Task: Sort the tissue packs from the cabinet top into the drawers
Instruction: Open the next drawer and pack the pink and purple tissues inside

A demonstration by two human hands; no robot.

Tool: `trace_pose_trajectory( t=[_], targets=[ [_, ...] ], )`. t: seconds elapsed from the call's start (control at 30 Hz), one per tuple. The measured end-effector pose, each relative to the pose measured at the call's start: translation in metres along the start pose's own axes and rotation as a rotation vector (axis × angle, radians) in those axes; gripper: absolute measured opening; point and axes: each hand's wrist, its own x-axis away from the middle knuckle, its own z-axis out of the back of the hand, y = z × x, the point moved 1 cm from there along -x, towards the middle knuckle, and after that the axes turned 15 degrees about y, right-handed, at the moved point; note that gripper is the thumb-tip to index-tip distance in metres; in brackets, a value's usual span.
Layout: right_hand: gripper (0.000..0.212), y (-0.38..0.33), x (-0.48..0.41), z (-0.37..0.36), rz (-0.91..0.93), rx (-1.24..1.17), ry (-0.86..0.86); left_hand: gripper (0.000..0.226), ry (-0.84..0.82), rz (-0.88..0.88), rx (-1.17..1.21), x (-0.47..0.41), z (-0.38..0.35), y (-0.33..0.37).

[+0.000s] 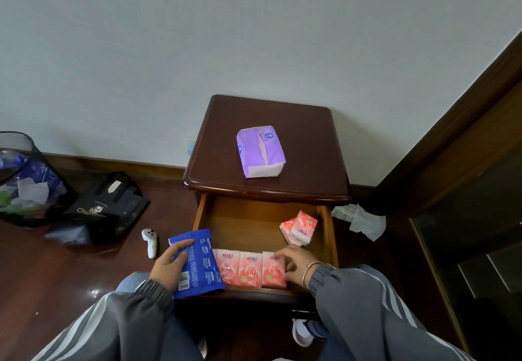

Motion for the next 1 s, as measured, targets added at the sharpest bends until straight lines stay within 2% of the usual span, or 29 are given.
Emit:
trace_pose_trajectory(
  t=[0.07,0.13,0.17,0.3,0.33,0.4,0.47,0.53,0.6,0.73,0.8,0.9,1.0],
  targets=[
    [0.045,0.002,-0.001,0.0,0.026,0.006,-0.046,0.022,0.0,0.002,-0.006,0.0,0.001,0.0],
    [0.043,0.004,-0.006,0.009,-0.024,-0.001,-0.055,0.022,-0.001,0.003,-0.015,-0.001,0.001,0.0],
    [0.043,0.006,-0.01,0.016,-0.075,-0.012,-0.011,0.022,-0.003,0.001,-0.019,-0.001,0.001,-0.001],
    [0.034,0.01,-0.04,0.049,-0.334,0.057,0.338,0.022,0.0,-0.009,-0.024,-0.001,0.001,-0.002],
    [0.037,0.01,-0.046,0.051,-0.396,0.088,0.357,0.022,-0.002,-0.009,-0.023,-0.001,0.001,-0.002],
    [0.047,0.006,-0.057,0.048,-0.489,0.119,0.288,0.022,-0.004,-0.009,-0.016,-0.001,0.0,-0.001],
    [0.058,0.002,-0.065,0.039,-0.594,0.061,0.262,0.022,-0.009,-0.006,-0.009,-0.001,0.001,-0.001],
    [0.069,0.002,-0.071,0.035,-0.686,-0.027,0.305,0.022,-0.007,-0.001,0.001,-0.001,0.001,-0.002],
    [0.074,0.005,-0.077,0.036,-0.688,-0.055,0.322,0.022,-0.005,0.001,0.012,-0.001,0.002,-0.003],
    [0.068,0.019,-0.077,0.047,-0.59,-0.086,0.373,0.022,-0.013,0.0,0.025,-0.003,0.003,-0.005],
    [0.076,0.027,-0.072,0.049,-0.558,-0.122,0.372,0.022,-0.021,0.002,0.036,-0.004,0.002,-0.006],
    [0.089,0.035,-0.063,0.048,-0.487,-0.156,0.357,0.024,-0.031,-0.003,0.035,-0.006,0.003,-0.008],
    [0.095,0.032,-0.062,0.035,-0.469,-0.041,0.245,0.025,-0.027,-0.022,0.015,-0.008,0.003,-0.009]
  ],
)
